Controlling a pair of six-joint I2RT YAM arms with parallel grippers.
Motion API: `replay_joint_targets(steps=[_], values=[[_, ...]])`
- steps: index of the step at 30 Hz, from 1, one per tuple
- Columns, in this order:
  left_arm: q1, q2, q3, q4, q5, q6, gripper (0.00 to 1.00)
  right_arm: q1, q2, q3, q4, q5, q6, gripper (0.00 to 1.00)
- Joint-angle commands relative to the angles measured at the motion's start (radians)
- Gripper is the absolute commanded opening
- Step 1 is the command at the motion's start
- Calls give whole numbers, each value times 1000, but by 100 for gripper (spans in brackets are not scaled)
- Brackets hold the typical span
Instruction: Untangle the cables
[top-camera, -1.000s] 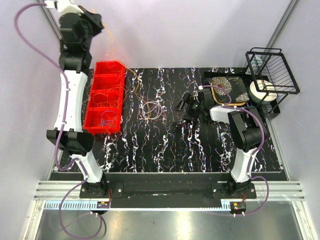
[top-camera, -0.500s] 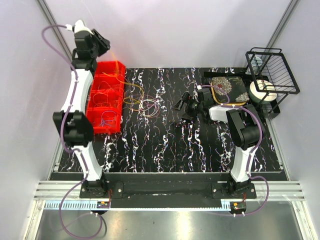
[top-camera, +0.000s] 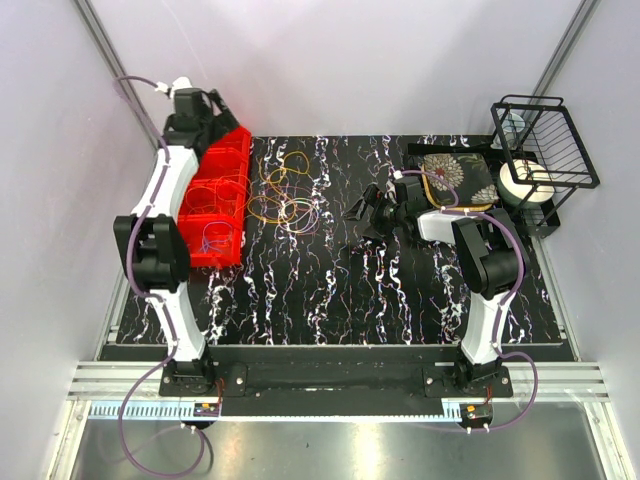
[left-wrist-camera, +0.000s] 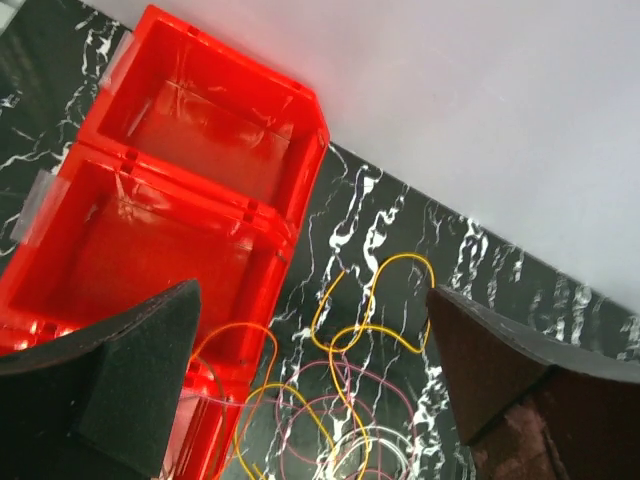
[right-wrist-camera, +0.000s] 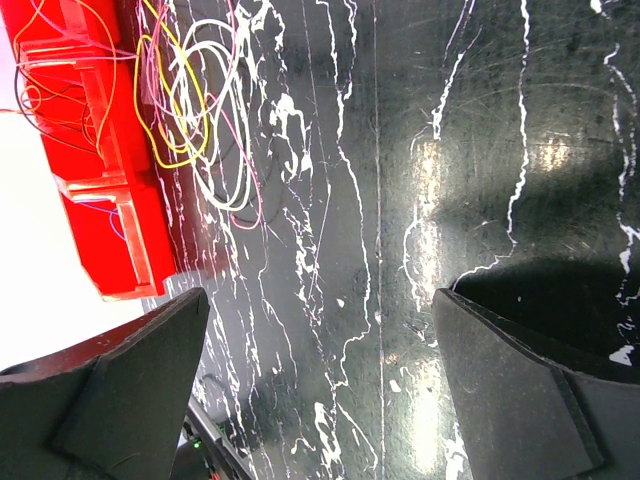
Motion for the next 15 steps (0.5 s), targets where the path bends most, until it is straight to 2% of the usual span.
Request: replay_joint_targets(steps=[1, 7, 10, 15], values=[[-161, -123, -73, -12, -150, 115, 98, -1, 29, 17, -11, -17, 3, 100], [-310, -49, -119, -78, -180, 161, 99, -3, 27, 16, -14, -15, 1, 100], [-352, 34, -99, -106, -205, 168, 99, -1, 26, 16, -15, -15, 0, 100], [-360, 150, -39, -146, -265, 124, 99, -1, 27, 17, -17, -19, -2, 100]])
